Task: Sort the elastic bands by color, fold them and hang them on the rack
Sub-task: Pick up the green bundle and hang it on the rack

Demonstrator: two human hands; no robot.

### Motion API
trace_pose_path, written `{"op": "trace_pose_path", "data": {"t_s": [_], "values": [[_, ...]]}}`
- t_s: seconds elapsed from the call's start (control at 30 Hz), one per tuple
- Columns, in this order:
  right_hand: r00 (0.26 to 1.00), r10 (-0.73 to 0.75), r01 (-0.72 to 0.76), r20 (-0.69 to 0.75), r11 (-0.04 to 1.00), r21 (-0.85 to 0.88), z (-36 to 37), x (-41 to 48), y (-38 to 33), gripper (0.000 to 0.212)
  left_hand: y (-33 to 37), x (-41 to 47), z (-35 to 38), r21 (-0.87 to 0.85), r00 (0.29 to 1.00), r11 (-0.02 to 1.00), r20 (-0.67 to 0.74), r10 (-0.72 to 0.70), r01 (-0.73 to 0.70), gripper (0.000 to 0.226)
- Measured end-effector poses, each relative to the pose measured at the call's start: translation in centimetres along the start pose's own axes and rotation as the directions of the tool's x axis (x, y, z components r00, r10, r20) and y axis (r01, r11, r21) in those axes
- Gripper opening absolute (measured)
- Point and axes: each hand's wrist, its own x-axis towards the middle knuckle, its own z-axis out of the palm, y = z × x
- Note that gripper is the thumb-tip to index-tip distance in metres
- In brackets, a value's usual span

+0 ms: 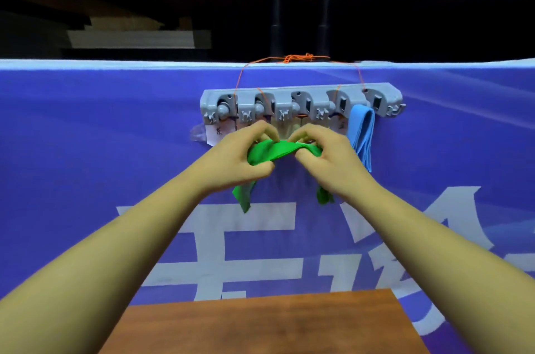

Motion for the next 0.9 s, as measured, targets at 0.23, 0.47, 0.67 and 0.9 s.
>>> {"op": "trace_pose_path", "data": {"t_s": [0.23, 0.47, 0.67, 0.9], "values": [[0.975, 0.076, -0.066, -0.207, 0.996, 0.052, -1.0, 4.7, 0.5, 0.019, 0.1, 5.2, -0.3, -0.057, 0.954, 0.994, -0.284, -0.101, 0.089, 0.015], [0.966, 0.108, -0.126, -0.236, 0.99, -0.063, 0.6, 7.4, 2.7, 0.022, -1.2, 7.6, 1.5, 0.104, 0.87, 0.982, -0.484, -0.091, 0.16, 0.013], [0.985, 0.113, -0.134, -0.127, 0.977, -0.168, 1.9, 6.9, 5.0, 0.022, -3.2, 7.9, 2.9, 0.213, 0.895, 0.96, -0.44, -0.07, 0.18, 0.023], [0.983, 0.111, -0.11, -0.145, 0.994, 0.014, 2.6, 7.1, 5.2, 0.03, -3.4, 8.1, 3.2, 0.128, 0.87, 0.991, -0.493, 0.03, 0.039, 0.024]]}}
